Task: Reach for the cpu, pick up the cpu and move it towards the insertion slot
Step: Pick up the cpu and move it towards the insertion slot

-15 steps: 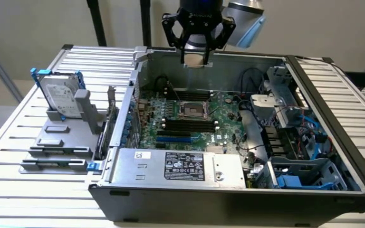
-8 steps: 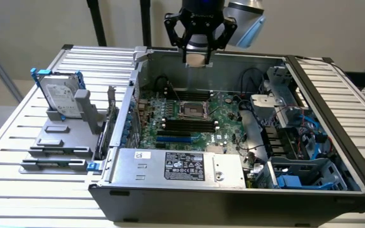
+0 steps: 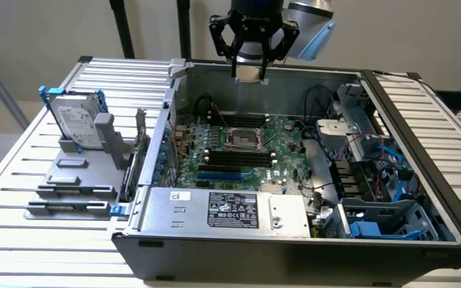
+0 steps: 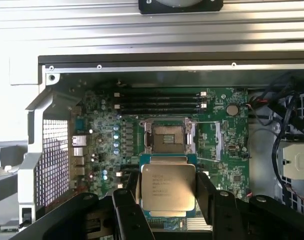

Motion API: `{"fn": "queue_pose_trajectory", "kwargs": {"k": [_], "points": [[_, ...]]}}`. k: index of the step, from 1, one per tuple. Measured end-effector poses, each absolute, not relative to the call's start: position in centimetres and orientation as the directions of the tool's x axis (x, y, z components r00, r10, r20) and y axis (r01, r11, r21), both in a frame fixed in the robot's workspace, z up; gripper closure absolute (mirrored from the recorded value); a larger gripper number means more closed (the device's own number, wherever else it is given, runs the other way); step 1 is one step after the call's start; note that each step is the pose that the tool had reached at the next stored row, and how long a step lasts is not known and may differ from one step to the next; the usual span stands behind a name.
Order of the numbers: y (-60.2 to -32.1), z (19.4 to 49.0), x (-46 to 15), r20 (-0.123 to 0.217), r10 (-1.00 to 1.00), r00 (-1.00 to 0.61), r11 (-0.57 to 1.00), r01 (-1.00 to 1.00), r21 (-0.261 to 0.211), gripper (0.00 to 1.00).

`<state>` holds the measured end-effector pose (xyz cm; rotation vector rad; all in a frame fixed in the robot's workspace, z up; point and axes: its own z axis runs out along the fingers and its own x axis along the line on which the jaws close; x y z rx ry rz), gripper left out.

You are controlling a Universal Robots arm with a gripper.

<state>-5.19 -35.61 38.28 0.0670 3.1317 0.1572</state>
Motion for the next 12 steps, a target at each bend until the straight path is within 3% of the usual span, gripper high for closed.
{"fn": "queue_pose_trajectory", "kwargs": {"k": [12], "points": [[-35.03, 38.04, -5.18, -0.008, 0.040, -0.999, 0.995, 0.039, 0.097, 0.45]]}}
